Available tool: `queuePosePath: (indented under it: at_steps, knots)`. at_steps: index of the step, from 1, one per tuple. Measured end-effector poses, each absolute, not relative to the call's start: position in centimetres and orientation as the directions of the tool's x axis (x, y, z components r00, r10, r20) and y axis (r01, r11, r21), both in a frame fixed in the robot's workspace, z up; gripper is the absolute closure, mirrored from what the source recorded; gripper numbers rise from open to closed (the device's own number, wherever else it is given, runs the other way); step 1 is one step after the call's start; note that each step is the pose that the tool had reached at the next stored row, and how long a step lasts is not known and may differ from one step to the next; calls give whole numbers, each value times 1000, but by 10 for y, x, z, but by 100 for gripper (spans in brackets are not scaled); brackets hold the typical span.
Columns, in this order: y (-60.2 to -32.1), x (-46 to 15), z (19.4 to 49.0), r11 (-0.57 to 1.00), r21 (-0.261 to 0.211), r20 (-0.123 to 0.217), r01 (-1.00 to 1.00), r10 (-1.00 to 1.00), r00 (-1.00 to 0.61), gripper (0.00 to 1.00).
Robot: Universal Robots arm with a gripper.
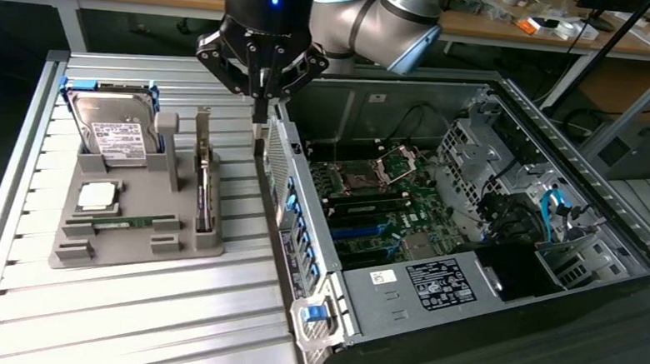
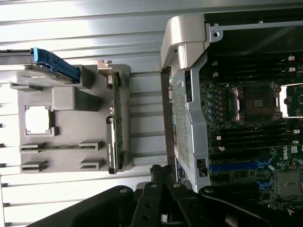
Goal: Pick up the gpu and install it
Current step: 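Reach for the gpu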
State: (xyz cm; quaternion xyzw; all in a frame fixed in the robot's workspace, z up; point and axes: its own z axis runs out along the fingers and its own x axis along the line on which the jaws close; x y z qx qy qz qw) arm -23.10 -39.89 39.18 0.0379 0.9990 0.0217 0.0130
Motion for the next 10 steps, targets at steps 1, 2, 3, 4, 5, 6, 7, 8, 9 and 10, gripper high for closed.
queuePosePath:
  at_steps: [1, 2, 3, 4, 5, 6, 7, 8, 9, 10]
  knots:
    - [-399, -232, 392, 996, 44, -24, 75, 76, -997, 90]
    - [-399, -233, 392, 996, 44, -24, 75, 76, -997, 90]
    - [-399, -234, 392, 996, 44, -24, 75, 76, -997, 90]
    - [-399, -235, 392, 996, 44, -24, 75, 76, -997, 90]
    - [-399, -237, 392, 996, 44, -24, 75, 76, -997, 90]
    - [-399, -238, 392, 996, 44, -24, 75, 76, -997, 90]
    - [-399, -238, 392, 996, 44, -25, 75, 76, -997, 90]
    - [-399, -239, 392, 996, 44, -24, 75, 76, -997, 90]
    - [-399, -240, 392, 996, 44, -25, 75, 76, -997, 90]
    - [-399, -240, 392, 996, 44, -25, 75, 76, -997, 90]
